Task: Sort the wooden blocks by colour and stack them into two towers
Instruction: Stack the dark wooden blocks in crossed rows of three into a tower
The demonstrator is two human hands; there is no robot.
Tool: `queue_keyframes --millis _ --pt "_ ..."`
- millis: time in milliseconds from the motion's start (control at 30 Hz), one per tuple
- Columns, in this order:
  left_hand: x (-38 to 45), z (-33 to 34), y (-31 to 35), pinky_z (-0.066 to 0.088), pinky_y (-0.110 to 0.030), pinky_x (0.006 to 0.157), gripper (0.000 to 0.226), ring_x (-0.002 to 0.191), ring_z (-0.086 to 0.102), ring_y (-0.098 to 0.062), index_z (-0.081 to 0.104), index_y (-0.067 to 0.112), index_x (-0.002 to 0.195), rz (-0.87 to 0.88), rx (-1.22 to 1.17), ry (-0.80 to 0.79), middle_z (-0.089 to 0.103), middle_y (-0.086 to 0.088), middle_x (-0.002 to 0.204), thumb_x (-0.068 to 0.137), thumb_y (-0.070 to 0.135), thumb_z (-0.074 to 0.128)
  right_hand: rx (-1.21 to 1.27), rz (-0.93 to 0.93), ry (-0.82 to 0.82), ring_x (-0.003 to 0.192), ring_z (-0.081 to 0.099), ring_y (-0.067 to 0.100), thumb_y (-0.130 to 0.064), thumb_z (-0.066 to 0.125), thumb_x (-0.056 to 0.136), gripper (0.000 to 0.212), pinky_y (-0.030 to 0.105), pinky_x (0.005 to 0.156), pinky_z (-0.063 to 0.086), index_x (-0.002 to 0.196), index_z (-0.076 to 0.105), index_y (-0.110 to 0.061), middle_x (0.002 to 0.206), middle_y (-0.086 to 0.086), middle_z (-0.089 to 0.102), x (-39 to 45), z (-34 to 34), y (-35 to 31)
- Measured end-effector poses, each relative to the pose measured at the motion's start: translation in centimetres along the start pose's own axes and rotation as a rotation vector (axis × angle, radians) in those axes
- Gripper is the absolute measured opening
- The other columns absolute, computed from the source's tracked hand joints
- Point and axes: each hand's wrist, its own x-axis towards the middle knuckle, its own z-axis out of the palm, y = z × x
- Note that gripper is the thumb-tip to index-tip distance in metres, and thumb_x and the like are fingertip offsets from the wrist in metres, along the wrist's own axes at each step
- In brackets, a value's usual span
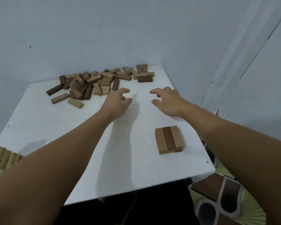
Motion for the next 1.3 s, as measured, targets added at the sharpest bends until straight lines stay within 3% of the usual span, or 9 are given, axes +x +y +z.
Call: queue_keyframes --millis 133,267,467,533,600,767,1000,1133,1300 --pt "5.3 1.4 0.0 0.05 -0.037 0.096 0.052 0.12 0.055 -0.024 0.042 0.032 0.156 0.063 0.144 -0.013 0.06 -0.008 0.124 0.105 0.036 0.053 -0.018 0.041 0.079 0.138 0.035 0.031 -0.033 0.04 0.108 0.044 0.045 0.11 0.038 0.151 0.043 -0.035 0.149 0.007 0.041 4.9 0.2 0.6" --pt "9.2 2.6 0.5 0.046 -0.043 0.104 0.062 0.122 0.053 -0.029 0.026 0.034 0.162 0.102 0.294 -0.014 0.048 -0.015 0.141 0.106 0.042 0.048 0.001 0.047 0.16 0.137 0.033 0.031 -0.025 0.04 0.108 0.044 0.039 0.105 0.035 0.151 0.044 -0.033 0.146 0.007 0.041 8.9 -0.3 1.0" --pt "11.2 4.4 0.2 0.044 -0.039 0.081 0.079 0.12 0.052 -0.033 -0.001 0.041 0.165 0.078 0.507 0.042 0.04 -0.014 0.141 0.101 0.069 0.038 -0.043 0.03 0.118 0.151 0.017 0.034 -0.02 0.037 0.107 0.055 0.045 0.119 0.025 0.16 0.03 -0.031 0.167 0.004 0.022 13.3 -0.2 1.6" --pt "11.3 4.8 0.1 0.045 -0.04 0.084 0.077 0.12 0.052 -0.033 0.006 0.041 0.165 0.061 0.524 0.07 0.04 -0.014 0.142 0.1 0.071 0.036 -0.076 0.037 0.082 0.154 0.015 0.034 -0.023 0.033 0.107 0.056 0.046 0.123 0.019 0.162 0.025 -0.03 0.17 0.003 0.019 14.3 -0.1 1.7" --pt "11.3 4.8 0.1 0.046 -0.039 0.086 0.072 0.121 0.053 -0.032 0.021 0.041 0.161 0.042 0.483 0.086 0.042 -0.013 0.141 0.099 0.07 0.042 -0.113 0.028 0.119 0.15 0.025 0.035 -0.028 0.032 0.108 0.051 0.046 0.123 0.023 0.159 0.034 -0.031 0.166 0.001 0.031 15.0 0.2 1.7" --pt "11.0 4.1 0.3 0.046 -0.033 0.081 0.059 0.108 0.057 -0.022 0.049 0.038 0.137 0.025 0.237 0.103 0.042 -0.003 0.13 0.087 0.061 0.069 -0.033 0.038 0.262 0.127 0.043 0.03 -0.039 0.043 0.106 0.029 0.045 0.107 0.036 0.126 0.064 -0.04 0.131 -0.006 0.061 14.6 0.1 1.5" --pt "8.9 2.7 0.2 0.047 -0.035 0.093 0.042 0.114 0.05 -0.019 0.067 0.03 0.123 0.092 0.132 0.042 0.047 0.003 0.122 0.086 0.043 0.08 -0.029 0.102 0.218 0.12 0.048 0.015 -0.055 0.057 0.098 0.017 0.037 0.088 0.02 0.107 0.07 -0.048 0.105 -0.023 0.064 13.0 -0.8 1.5" --pt "6.5 0.7 -0.5 0.044 -0.034 0.093 0.039 0.114 0.049 -0.02 0.07 0.027 0.117 0.074 0.226 0.032 0.052 0.004 0.113 0.084 0.044 0.082 0.01 0.113 0.185 0.105 0.057 0.005 -0.08 0.056 0.085 0.041 0.037 0.087 0.022 0.096 0.073 -0.044 0.094 -0.026 0.07 11.7 -0.6 0.6" --pt "2.4 -1.6 -1.6 0.041 -0.032 0.078 0.039 0.103 0.052 -0.019 0.066 0.025 0.118 0.023 0.303 -0.027 0.056 0.003 0.109 0.087 0.044 0.08 -0.03 0.104 0.164 0.095 0.061 0.007 -0.082 0.053 0.084 0.049 0.039 0.087 0.023 0.092 0.074 -0.038 0.088 -0.02 0.071 9.5 0.2 -1.6"
